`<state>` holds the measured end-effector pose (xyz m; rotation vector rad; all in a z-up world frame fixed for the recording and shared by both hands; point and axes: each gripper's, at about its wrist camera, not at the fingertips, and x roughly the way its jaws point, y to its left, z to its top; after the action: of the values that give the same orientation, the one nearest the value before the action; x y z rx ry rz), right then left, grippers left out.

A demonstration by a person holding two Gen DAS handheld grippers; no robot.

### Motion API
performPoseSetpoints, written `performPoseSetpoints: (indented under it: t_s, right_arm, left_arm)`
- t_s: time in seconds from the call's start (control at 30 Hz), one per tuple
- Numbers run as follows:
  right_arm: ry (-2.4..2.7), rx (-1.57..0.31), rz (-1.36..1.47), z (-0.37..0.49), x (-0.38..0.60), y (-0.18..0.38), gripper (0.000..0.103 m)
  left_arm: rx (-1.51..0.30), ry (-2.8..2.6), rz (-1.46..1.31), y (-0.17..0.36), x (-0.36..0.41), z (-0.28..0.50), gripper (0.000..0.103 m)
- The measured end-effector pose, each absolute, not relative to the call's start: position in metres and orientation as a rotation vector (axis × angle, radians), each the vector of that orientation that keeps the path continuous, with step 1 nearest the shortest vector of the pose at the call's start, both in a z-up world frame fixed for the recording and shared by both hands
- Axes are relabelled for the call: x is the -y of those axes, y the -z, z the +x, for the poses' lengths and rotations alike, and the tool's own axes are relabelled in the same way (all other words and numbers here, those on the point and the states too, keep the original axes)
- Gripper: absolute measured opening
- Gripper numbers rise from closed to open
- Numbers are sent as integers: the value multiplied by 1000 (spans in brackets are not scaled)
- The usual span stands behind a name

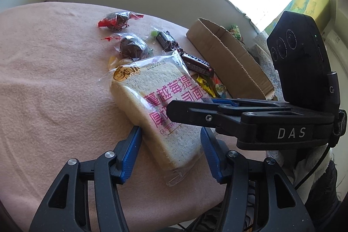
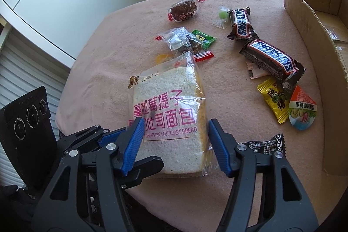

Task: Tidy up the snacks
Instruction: 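Lift the bread bag with the right gripper and lower it into the cardboard box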

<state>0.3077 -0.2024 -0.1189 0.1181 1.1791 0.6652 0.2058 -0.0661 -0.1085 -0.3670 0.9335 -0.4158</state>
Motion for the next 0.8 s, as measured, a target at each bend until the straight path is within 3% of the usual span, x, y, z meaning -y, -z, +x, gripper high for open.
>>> performPoseSetpoints:
  t_s: [0.8]
  right_arm:
    - [-592,-1042,155,307,255,64,61]
  left_arm:
    - [-810,482,-234,59,123,236,55]
